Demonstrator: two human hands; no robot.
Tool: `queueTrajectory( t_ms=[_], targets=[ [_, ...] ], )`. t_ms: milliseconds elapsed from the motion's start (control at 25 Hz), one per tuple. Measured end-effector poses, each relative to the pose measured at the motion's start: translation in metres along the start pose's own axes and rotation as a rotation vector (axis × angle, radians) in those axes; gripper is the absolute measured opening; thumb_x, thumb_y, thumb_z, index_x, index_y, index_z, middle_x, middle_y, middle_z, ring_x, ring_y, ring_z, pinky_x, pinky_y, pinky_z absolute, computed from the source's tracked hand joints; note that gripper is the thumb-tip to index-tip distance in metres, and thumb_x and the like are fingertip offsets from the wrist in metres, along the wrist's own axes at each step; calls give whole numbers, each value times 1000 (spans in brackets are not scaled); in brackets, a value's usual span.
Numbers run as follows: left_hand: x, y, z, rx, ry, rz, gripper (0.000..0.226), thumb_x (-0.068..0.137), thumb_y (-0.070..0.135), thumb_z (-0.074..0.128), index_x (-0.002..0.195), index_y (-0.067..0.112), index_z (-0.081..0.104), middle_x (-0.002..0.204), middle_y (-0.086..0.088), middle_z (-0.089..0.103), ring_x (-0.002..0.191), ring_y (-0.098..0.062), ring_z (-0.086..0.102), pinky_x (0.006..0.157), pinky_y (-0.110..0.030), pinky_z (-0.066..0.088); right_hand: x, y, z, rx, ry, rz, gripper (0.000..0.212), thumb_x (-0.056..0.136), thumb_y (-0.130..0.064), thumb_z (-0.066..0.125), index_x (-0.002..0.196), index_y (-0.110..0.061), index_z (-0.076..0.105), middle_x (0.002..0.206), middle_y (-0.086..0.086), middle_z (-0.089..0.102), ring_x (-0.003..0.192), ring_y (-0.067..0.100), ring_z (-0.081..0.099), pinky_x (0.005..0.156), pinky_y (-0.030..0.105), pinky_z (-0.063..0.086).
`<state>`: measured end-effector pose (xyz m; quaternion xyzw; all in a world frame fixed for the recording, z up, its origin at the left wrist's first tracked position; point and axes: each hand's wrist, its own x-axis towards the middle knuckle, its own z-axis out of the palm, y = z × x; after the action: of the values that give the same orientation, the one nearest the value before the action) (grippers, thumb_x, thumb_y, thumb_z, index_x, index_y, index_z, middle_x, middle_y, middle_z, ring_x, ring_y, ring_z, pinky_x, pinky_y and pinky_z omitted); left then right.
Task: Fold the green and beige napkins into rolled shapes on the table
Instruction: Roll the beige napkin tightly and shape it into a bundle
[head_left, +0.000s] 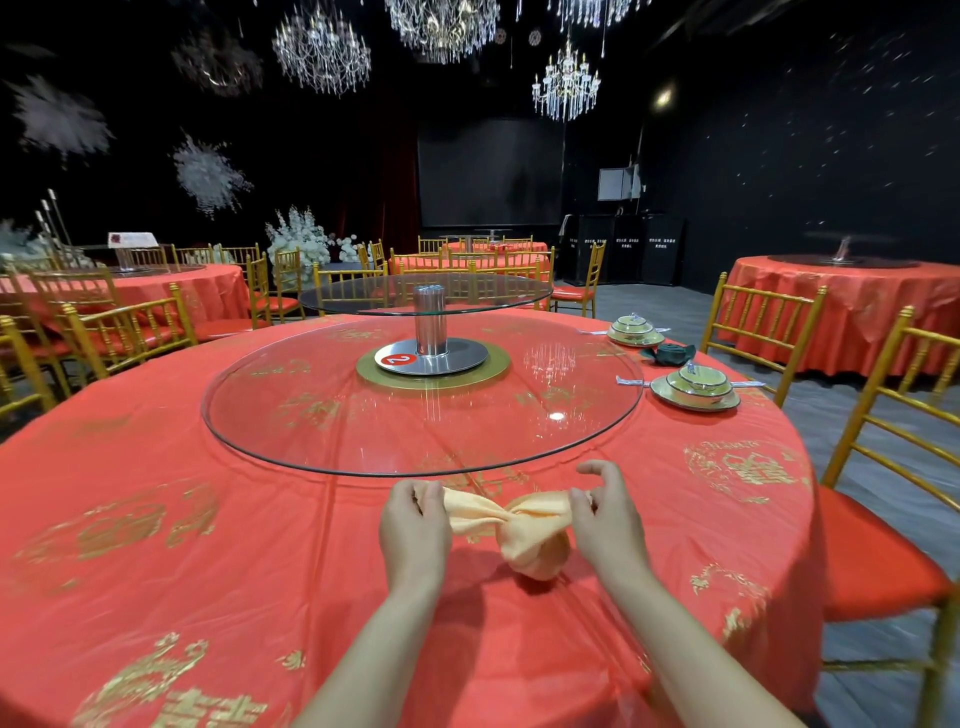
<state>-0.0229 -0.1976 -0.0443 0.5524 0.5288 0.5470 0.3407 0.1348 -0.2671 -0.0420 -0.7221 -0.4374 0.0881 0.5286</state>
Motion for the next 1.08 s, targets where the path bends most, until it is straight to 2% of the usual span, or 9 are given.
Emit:
queueTrajectory(
  t_ms=[80, 160, 320, 400, 480, 560, 720, 880, 1080],
  targets=[
    [-2, 6, 2, -22, -11, 24, 14, 86, 11, 55, 77, 22, 52, 71, -5, 59, 71, -33, 60, 70, -47, 51, 1, -5, 1, -82, -54, -62, 27, 89, -7, 48, 110, -24, 49, 68, -2, 51, 72, 26, 52, 63, 32, 36],
    [-4, 11, 4, -51, -49, 92, 18, 89, 9, 52, 99, 24, 53, 82, -5, 61, 75, -27, 59, 71, -42, 50, 4, -10, 1, -185, -129, -117, 30, 84, -1, 44, 95, -27, 54, 85, -1, 57, 83, 25, 54, 68, 31, 38],
    [-16, 25, 13, -54, -204, 196, 32, 86, -6, 41, 81, 21, 58, 72, 2, 62, 66, -19, 57, 64, -38, 48, 7, -20, -2, -257, -204, -165, 36, 77, -4, 49, 55, -32, 48, 84, 0, 61, 81, 18, 52, 69, 29, 37],
    [-21, 30, 20, -49, -255, 169, 32, 81, -5, 40, 70, 20, 58, 68, 3, 62, 62, -13, 57, 64, -37, 51, 8, -20, -7, -212, -207, -146, 25, 77, -18, 59, 54, -28, 52, 76, -3, 64, 76, 18, 57, 70, 30, 43],
    [-28, 35, 27, -72, -298, 145, 19, 77, 12, 45, 67, 20, 58, 65, 2, 62, 62, -15, 60, 65, -40, 54, 10, -18, -12, -190, -181, -138, 22, 75, -31, 67, 59, -24, 54, 71, -5, 63, 73, 15, 57, 68, 30, 44],
    [-35, 38, 33, -37, -309, 201, 11, 77, 25, 55, 68, 21, 58, 68, 3, 65, 69, -14, 62, 69, -36, 52, 11, -13, -16, -190, -151, -151, 24, 76, -29, 70, 62, -23, 50, 65, -6, 56, 67, 16, 52, 62, 27, 39],
    [-42, 31, 39, 16, -327, 331, 15, 82, 6, 62, 74, 19, 64, 73, 13, 65, 75, 1, 61, 66, -12, 43, 12, 0, -20, -103, -121, -158, 29, 77, -18, 70, 65, -23, 45, 61, -6, 47, 57, 10, 42, 54, 19, 33],
    [-32, 9, 43, 10, -305, 232, 17, 83, 2, 62, 84, 14, 74, 82, 7, 71, 80, -7, 65, 77, -24, 50, 11, 12, -15, -43, -117, -101, 30, 80, -13, 69, 67, -23, 43, 62, -8, 46, 58, 8, 42, 55, 15, 34],
    [-8, 18, 26, -119, -191, 197, 17, 84, 1, 62, 88, 12, 74, 81, 7, 70, 72, 9, 61, 71, -12, 47, 13, 6, 7, 65, -151, -82, 32, 83, -10, 66, 66, -24, 42, 58, -10, 44, 55, 4, 40, 53, 16, 33]
  ],
)
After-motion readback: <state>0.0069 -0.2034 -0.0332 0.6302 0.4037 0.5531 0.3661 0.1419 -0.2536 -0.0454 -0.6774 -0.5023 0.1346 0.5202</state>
